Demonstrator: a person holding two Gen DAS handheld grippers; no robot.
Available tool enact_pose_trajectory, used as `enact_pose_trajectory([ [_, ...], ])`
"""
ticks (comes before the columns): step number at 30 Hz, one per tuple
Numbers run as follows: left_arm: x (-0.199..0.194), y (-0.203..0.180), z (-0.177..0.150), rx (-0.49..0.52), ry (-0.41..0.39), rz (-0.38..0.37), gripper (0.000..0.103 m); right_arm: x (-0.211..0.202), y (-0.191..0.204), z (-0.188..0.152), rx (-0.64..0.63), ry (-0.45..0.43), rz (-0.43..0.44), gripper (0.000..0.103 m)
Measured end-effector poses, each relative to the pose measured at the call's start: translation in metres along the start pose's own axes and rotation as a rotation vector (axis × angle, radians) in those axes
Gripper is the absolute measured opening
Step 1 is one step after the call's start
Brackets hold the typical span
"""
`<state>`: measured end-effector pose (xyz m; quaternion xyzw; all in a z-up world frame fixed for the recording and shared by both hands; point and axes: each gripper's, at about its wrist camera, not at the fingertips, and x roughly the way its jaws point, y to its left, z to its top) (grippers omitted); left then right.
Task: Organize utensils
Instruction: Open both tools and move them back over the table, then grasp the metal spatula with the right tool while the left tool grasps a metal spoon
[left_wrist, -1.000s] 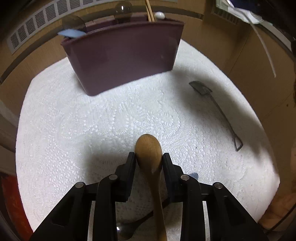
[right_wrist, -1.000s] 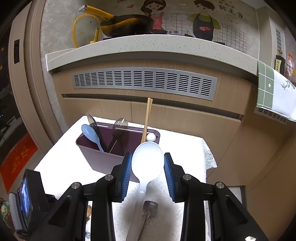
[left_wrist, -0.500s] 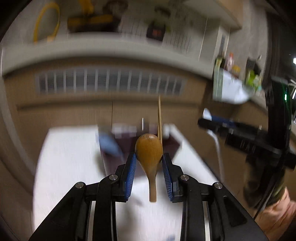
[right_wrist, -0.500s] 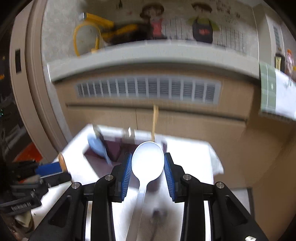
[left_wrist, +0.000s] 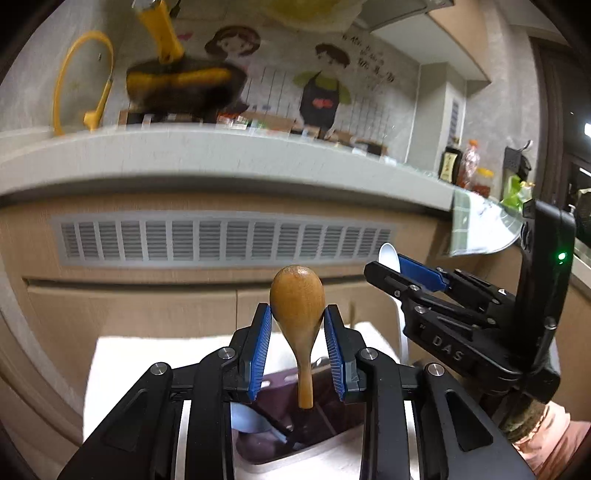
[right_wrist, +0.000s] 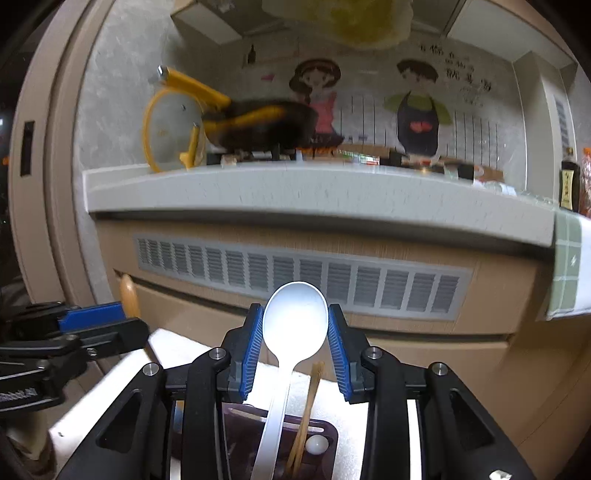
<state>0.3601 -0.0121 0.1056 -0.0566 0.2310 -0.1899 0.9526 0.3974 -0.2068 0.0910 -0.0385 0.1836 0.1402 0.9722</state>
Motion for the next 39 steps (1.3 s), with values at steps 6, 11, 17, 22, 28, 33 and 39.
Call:
enact_pose_trajectory([
  [6,0.033,0.008,-0.034,-0.010,0.084,-0.008,0.033,0.024,-0.006,-0.038,-0.001,0.097,0.013,0.066],
  [11,0.032,0.013,-0.050,-0.034,0.120,-0.016,0.039,0.002,-0.016,-0.049,-0.017,0.129,-0.016,0.068],
  [17,-0.003,0.007,-0.077,0.028,0.166,-0.001,0.057,-0.034,-0.019,-0.073,-0.061,0.244,-0.048,0.081],
  [22,-0.025,-0.006,-0.127,0.117,0.320,-0.035,0.058,-0.057,-0.008,-0.115,-0.102,0.390,-0.056,0.084],
  [28,-0.050,-0.027,-0.199,0.232,0.542,-0.088,0.060,-0.082,-0.006,-0.157,-0.035,0.520,-0.027,0.084],
  [33,-0.081,-0.029,-0.239,0.261,0.606,-0.035,0.070,-0.100,-0.004,-0.190,0.005,0.583,-0.009,0.084],
  [39,-0.119,-0.010,-0.256,-0.061,0.681,-0.051,0.070,-0.109,-0.008,-0.213,0.048,0.619,-0.035,0.084],
])
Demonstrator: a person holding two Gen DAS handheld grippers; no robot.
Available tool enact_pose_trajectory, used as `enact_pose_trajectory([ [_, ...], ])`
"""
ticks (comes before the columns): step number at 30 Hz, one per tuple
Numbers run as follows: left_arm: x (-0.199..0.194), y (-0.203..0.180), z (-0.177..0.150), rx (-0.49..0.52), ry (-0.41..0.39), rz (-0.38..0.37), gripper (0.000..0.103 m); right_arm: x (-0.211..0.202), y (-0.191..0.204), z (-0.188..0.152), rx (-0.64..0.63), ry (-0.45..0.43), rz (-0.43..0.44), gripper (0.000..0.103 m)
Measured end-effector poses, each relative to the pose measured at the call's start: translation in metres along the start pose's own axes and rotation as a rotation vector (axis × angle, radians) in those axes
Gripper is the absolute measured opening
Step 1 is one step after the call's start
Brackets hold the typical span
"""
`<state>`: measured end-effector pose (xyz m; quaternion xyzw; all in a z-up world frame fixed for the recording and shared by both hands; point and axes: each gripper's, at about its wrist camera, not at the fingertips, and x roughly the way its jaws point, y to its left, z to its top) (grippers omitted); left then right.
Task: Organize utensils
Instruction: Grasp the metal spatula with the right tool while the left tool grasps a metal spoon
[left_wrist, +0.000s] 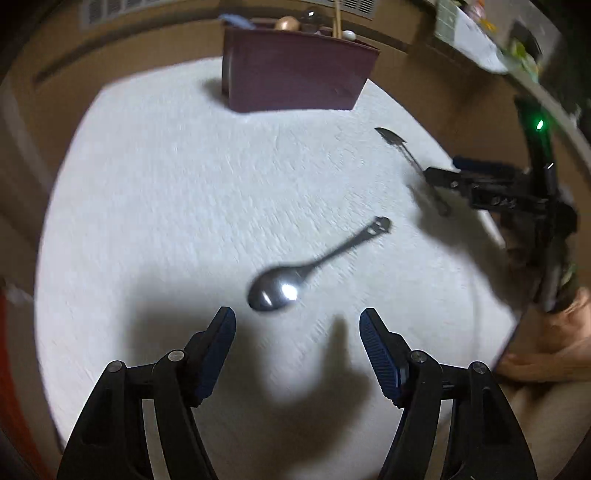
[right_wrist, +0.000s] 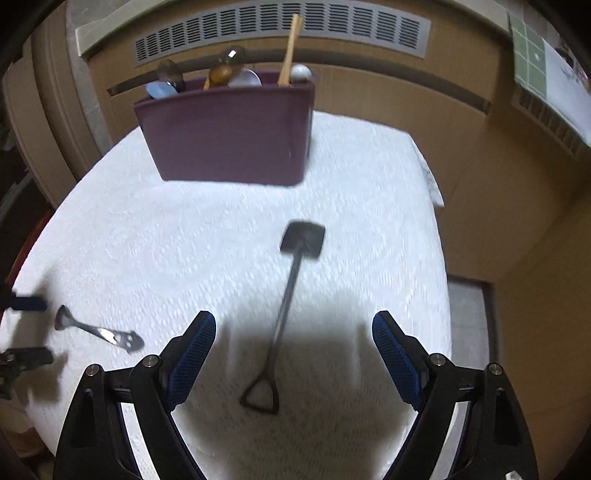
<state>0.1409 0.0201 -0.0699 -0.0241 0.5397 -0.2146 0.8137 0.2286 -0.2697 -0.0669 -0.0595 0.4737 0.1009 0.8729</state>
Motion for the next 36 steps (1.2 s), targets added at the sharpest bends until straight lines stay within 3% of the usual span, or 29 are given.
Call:
enact_pose_trajectory([
  [2,0.000,-0.002,-0.005,-0.050,0.038,-0.108,0.070,0.002,-0.004,-0.003,0.015,0.009,-0.001,0.084],
  [4,0.005,-0.006,0.000,-0.080,0.057,-0.150,0.070,0.004,-0.009,-0.007,0.037,0.013,0.006,0.084],
  [11,0.031,0.000,0.056,-0.210,0.008,-0.116,0.073,0.004,-0.028,-0.010,0.131,-0.023,0.018,0.085],
  [18,0.068,-0.008,0.116,-0.177,-0.081,-0.020,0.082,0.022,-0.022,0.020,0.127,-0.023,-0.013,0.084],
  [23,0.084,-0.001,0.140,-0.124,-0.143,-0.015,0.082,0.053,-0.008,0.054,0.133,0.029,0.004,0.060],
  [25,0.081,0.006,0.140,-0.131,-0.147,-0.003,0.082,0.058,-0.003,0.061,0.111,0.027,-0.037,0.048],
  [26,0.077,0.011,0.138,-0.144,-0.149,0.012,0.082,0.059,0.003,0.063,0.074,0.026,-0.053,0.030],
  [28,0.073,0.021,0.134,-0.200,-0.138,0.039,0.081,0.056,0.009,0.063,0.038,0.024,-0.055,0.030],
  [30,0.069,0.029,0.130,-0.258,-0.123,0.019,0.080,0.053,0.011,0.059,0.029,0.030,-0.019,0.030],
  [36,0.081,0.023,0.153,-0.322,-0.075,0.082,0.063,0.032,0.014,0.043,0.005,-0.023,-0.033,0.030],
])
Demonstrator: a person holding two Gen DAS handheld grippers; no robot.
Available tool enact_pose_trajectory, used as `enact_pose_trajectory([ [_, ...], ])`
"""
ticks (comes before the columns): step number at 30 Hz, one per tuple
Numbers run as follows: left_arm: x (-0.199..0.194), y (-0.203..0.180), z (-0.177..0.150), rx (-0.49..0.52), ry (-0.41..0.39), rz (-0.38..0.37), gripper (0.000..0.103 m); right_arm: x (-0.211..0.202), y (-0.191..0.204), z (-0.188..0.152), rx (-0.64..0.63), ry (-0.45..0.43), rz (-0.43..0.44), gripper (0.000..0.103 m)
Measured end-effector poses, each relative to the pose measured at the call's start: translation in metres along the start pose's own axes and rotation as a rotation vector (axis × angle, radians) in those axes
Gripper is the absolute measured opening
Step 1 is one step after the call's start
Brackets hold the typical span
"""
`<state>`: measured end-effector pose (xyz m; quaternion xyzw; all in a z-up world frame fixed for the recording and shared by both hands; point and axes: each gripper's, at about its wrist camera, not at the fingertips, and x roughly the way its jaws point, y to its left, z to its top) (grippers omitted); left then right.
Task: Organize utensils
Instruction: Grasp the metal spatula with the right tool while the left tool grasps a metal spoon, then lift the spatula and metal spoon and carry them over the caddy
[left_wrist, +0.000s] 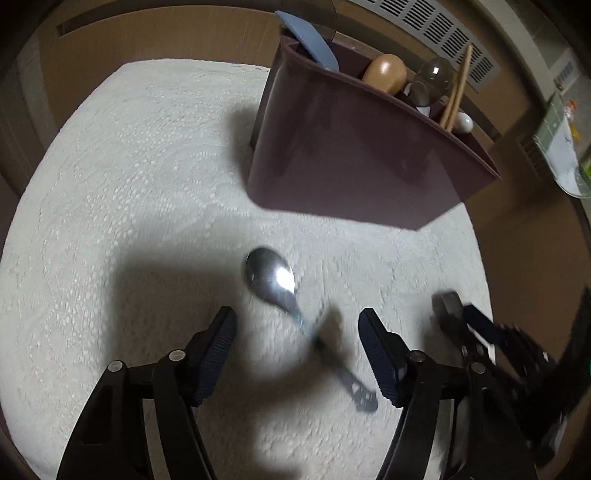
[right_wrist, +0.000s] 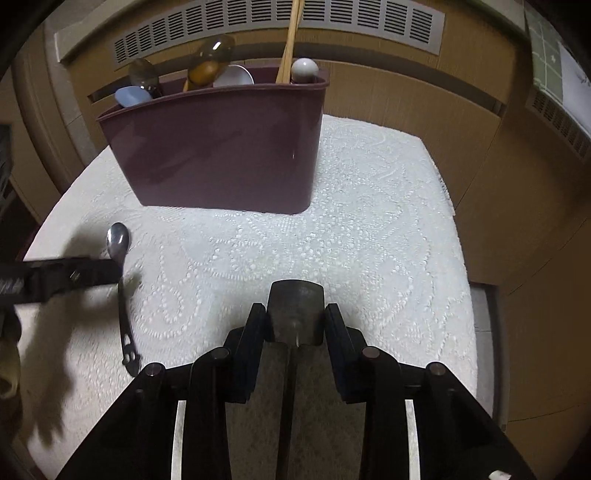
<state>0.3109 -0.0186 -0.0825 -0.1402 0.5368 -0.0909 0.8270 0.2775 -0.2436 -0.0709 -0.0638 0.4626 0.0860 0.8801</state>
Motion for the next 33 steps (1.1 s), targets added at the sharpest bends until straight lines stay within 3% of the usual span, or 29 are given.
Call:
enact_pose_trajectory([
  [4,0.016,-0.028,0.014,0.071,-0.001,0.055,0.048,-0.009,-0.008,-0.010,0.013,-0.039,-0.049,0.030],
  [10,0.030,-0.068,0.005,0.251,-0.024,0.143,0.040,-0.017,-0.028,-0.021,0.056,-0.048,-0.041,0.030],
  [16,0.026,-0.069,-0.007,0.302,-0.032,0.162,0.038,-0.015,-0.023,-0.022,0.055,-0.042,-0.030,0.030],
  [23,0.010,-0.067,-0.039,0.452,-0.027,0.190,0.039,-0.018,-0.023,-0.022,0.049,-0.041,-0.028,0.030],
  [25,0.006,-0.062,-0.040,0.454,-0.015,0.191,0.039,-0.020,-0.022,-0.022,0.044,-0.047,-0.028,0.030],
  [31,0.010,-0.052,-0.020,0.341,-0.003,0.074,0.039,-0.022,-0.017,-0.019,0.042,-0.062,-0.008,0.030],
  [33,0.017,-0.063,-0.013,0.357,-0.028,0.099,0.039,-0.021,-0.018,-0.020,0.045,-0.059,0.004,0.030],
])
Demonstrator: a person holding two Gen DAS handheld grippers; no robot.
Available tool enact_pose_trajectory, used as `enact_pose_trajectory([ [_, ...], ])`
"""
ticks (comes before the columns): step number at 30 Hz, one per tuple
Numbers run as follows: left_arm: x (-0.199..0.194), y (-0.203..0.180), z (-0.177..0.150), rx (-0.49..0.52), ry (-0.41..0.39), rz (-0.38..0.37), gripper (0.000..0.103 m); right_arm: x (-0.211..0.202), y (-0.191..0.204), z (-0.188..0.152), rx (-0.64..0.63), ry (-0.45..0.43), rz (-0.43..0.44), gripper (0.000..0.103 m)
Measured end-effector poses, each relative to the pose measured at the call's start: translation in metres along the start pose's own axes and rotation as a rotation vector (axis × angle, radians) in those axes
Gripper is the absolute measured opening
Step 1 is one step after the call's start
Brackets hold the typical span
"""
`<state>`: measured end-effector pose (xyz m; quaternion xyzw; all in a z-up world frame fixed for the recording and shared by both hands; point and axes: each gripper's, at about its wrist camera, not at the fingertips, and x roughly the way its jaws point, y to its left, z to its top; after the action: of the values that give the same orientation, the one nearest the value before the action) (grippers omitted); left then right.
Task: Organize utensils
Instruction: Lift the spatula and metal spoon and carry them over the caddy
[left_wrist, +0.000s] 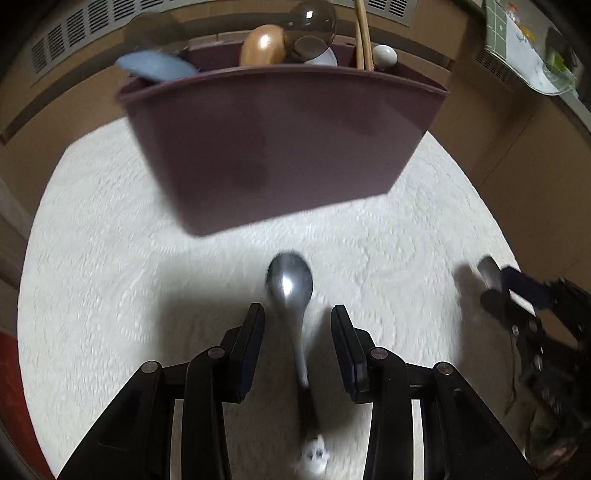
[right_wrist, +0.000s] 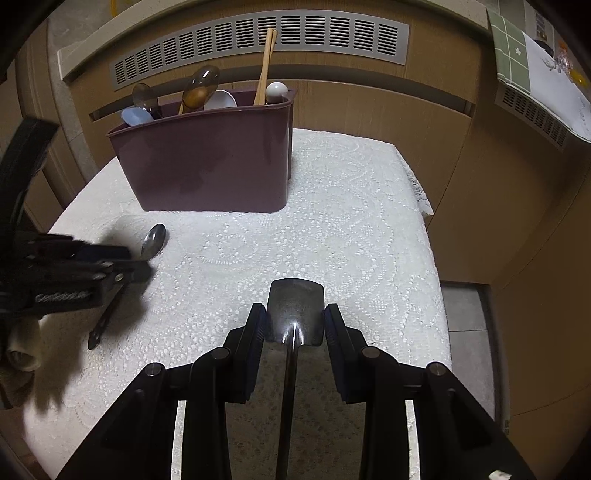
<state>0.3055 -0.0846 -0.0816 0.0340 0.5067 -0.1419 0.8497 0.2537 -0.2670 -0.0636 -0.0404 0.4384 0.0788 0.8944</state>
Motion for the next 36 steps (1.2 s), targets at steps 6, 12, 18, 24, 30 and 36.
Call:
enact_pose_trajectory([
  [6,0.007,-0.014,0.008,0.028,-0.050,0.055,0.029,-0.007,-0.012,0.001,0.057,-0.019,0.067,0.030],
  [12,-0.052,-0.005,-0.024,-0.041,-0.203,-0.037,0.029,-0.028,-0.009,0.007,0.058,-0.067,0.063,0.030],
  [18,-0.111,0.003,-0.056,-0.051,-0.338,-0.053,0.029,-0.044,0.003,0.011,0.034,-0.095,0.053,0.030],
  [24,-0.125,0.010,-0.054,-0.047,-0.376,-0.047,0.029,-0.060,0.010,0.017,0.017,-0.132,0.041,0.029],
  [30,-0.131,0.012,-0.055,-0.046,-0.400,-0.041,0.029,-0.071,0.017,0.021,-0.002,-0.157,0.036,0.029],
  [36,-0.142,0.012,-0.051,-0.046,-0.421,-0.044,0.029,-0.079,0.022,0.028,-0.016,-0.172,0.054,0.004],
])
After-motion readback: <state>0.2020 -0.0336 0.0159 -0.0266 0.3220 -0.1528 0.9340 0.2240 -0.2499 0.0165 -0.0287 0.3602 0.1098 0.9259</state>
